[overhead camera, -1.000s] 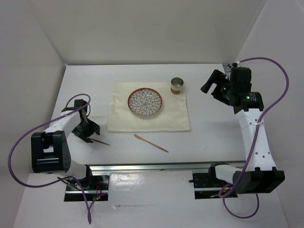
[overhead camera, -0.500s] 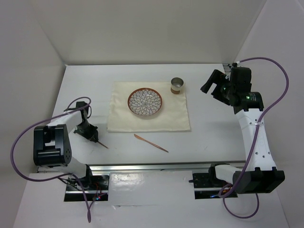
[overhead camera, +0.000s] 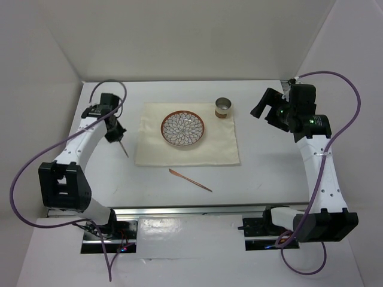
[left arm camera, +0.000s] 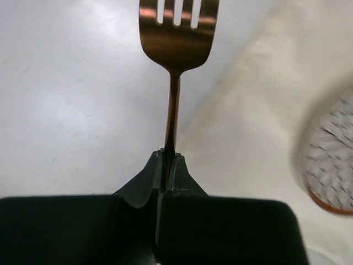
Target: Set the dinner table for one person
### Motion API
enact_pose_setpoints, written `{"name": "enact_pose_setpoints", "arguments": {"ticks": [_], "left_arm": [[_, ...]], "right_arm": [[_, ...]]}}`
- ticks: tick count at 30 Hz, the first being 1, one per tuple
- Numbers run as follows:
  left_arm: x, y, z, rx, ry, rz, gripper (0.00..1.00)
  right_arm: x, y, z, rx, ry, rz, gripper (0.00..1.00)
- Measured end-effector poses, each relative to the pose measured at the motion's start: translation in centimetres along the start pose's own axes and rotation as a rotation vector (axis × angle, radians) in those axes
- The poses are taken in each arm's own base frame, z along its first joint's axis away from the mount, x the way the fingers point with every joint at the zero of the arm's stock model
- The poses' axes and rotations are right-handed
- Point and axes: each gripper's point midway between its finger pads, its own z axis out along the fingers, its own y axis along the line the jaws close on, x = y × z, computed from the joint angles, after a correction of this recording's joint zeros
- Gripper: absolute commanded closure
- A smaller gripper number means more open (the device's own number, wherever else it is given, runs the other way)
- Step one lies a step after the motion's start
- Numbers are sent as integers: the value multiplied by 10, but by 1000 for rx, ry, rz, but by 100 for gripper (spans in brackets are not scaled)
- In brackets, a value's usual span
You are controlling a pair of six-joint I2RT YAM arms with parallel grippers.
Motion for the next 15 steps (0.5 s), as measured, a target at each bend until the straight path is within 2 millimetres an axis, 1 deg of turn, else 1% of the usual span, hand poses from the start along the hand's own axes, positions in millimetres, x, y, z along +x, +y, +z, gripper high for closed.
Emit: {"name": "enact_pose_setpoints", "arguments": {"ticks": [1,3,4,6,8,10,12,13,15], "left_arm": [[-9,-21,-13,48,-50,73,100],[-12,-56,-34,128,-94,197,100],[-10,-73,-40,159,-103,258,100],[1,-103,-40,186,-92,361,100],[15,-124,-27,175,-56,442,100],[30,-135,-7,142,-8,509,100],[43,-142,15,101,41,554,100],[48,-142,25,79,63,577,100],[53,-143,39,44,96,599,100]], "right_arm": [[2,2,2,-15,15,-4,0],[9,9,7,-60,60,-13,0],[13,11,11,-79,86,-17,0],[22,16,20,-119,144,-23,0],[31,19,29,-150,198,-32,0],[39,23,35,-181,244,-51,0],[47,26,37,-202,275,-84,0],[55,34,36,-222,297,-114,0],[73,50,33,-251,336,-182,0]]}}
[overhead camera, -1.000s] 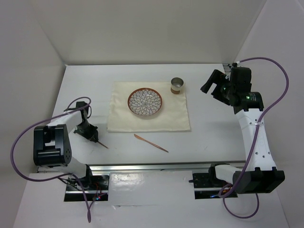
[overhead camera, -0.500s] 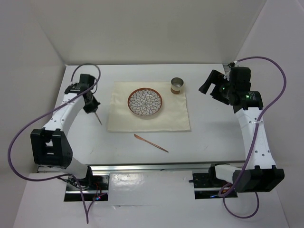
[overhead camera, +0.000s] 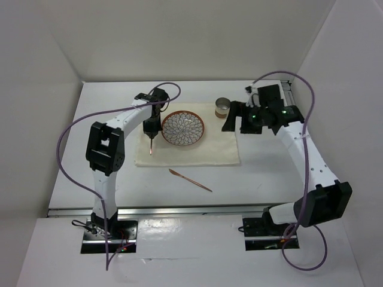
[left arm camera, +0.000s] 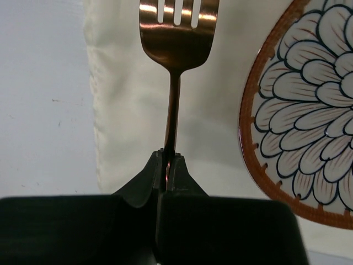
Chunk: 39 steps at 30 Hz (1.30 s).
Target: Set the dinner table for one person
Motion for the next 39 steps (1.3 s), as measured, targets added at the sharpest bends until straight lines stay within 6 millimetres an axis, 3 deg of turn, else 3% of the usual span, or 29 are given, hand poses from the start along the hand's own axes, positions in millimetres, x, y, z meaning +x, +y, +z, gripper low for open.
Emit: {"name": "enact_pose_setpoints", "arguments": {"ticks": [2,5,10,13,15,16,17,19,20,22,28,33,39], "left_arm": [[0,0,10,-16,23,8,100],[-4,-2,16,-15,34,20,100],[-7,-4,28,11,57,7,100],[-7,-3,33,16,65,1,100],[-8,-3,36,14,67,-1,90],[-8,-2,37,13,70,-1,84],[-7,-2,39,11,73,2,71],[-5,-1,42,9,81,14,63],[-5,-1,43,9,82,20,53],[-5,-2,43,11,80,22,47],[-6,-2,42,15,76,18,47],[-12,2,11,40,43,3,48],[-35,10,-70,132,-102,-63,48]], "right_arm": [[24,22,12,-14,60,-86,0],[67,38,28,-11,165,-172,0],[130,35,56,52,246,-298,0],[164,33,70,52,257,-381,5],[183,36,76,37,245,-446,5],[189,38,78,29,235,-475,5],[194,42,80,24,222,-505,5],[198,52,85,11,196,-542,7],[198,58,89,3,188,-553,8],[197,62,99,6,179,-571,10],[215,61,130,34,222,-662,25],[224,62,148,34,258,-715,31],[236,62,165,11,313,-750,38]]}}
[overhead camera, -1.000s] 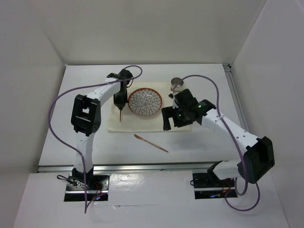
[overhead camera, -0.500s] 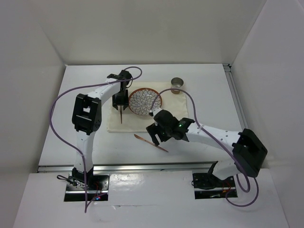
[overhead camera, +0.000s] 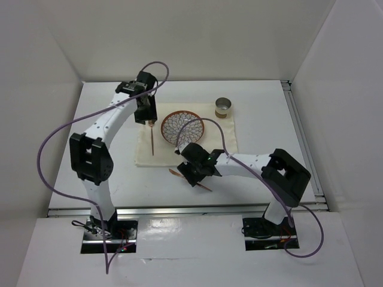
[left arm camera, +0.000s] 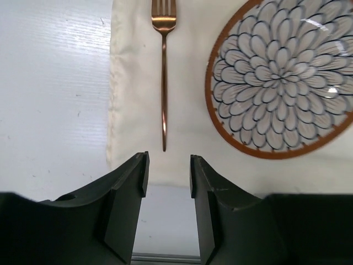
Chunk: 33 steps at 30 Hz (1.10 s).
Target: Set the dinner table for one person
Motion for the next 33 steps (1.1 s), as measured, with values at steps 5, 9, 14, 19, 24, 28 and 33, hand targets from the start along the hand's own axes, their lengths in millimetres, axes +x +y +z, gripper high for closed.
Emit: {"name": "enact_pose_setpoints", "arguments": {"ticks": [5,9,14,19,24,28,33], "left_arm": [[-15,-2,-56,84,-111,-44,48],[-15,0,-71,103,-124,-51,49],[-11,5,-70,101,-105,-58,50],[-10,10,-75,103,-103,-67,50],[-13,14,-81,108,-116,-74,50],[-23,22,-87,115,-131,-101,52],[-31,34,-92,115,-155,-130,52]], "right_arm": [[6,7,10,-26,36,-24,46],[8,12,11,-32,42,-41,60],[10,16,10,-23,45,-39,90],[6,24,3,-26,52,-55,100],[-21,30,-27,-17,-9,-69,100],[-53,22,-68,13,-126,-40,100],[-97,-37,-119,88,-285,201,100]]}}
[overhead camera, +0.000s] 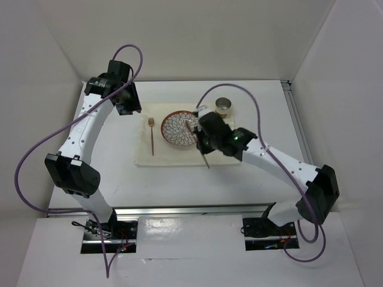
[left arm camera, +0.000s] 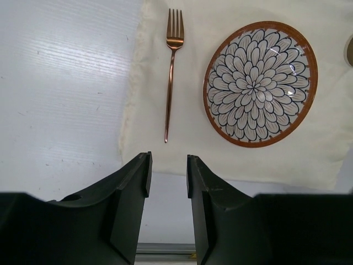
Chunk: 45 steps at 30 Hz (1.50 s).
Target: Set the dinner table for one person
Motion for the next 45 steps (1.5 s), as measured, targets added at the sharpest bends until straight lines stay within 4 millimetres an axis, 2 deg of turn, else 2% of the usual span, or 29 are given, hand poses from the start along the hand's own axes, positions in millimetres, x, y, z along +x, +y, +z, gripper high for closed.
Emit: {"name": "enact_pose_setpoints", "arguments": {"ticks": [3,5,8,11,15,21,29,31,32,34,35,37,39,42,45], "left_arm": [[0,-1,-2,9,-1,2,52],[1,-2,-2,18,3,12,52],[1,-4,-2,26,5,17,52],[1,-3,-2,26,5,19,52],[0,-2,-2,24,4,16,52],[3,-1,0,21,12,16,53],[8,2,3,15,28,17,53],[11,3,5,10,37,18,53],[12,3,6,9,39,18,53],[13,3,6,13,43,18,53],[12,2,6,14,42,18,53],[12,2,6,18,41,18,53],[13,1,6,22,44,18,53],[13,-1,6,30,47,17,53],[14,-2,5,39,51,17,53]], "right_arm": [[-35,-54,-2,114,-70,209,100],[-42,-89,3,184,-78,316,100],[-30,-123,26,253,-19,413,100],[-9,-144,56,294,67,468,100],[14,-163,76,321,143,517,100],[23,-185,91,328,169,572,100],[40,-189,123,317,226,560,100],[42,-190,129,315,232,555,85],[42,-191,132,317,236,554,69],[44,-192,137,320,245,549,27],[44,-193,138,321,247,542,21],[39,-196,140,328,248,527,15],[29,-200,140,343,229,512,4],[11,-205,129,372,188,488,0],[-4,-206,105,386,154,486,0]]}}
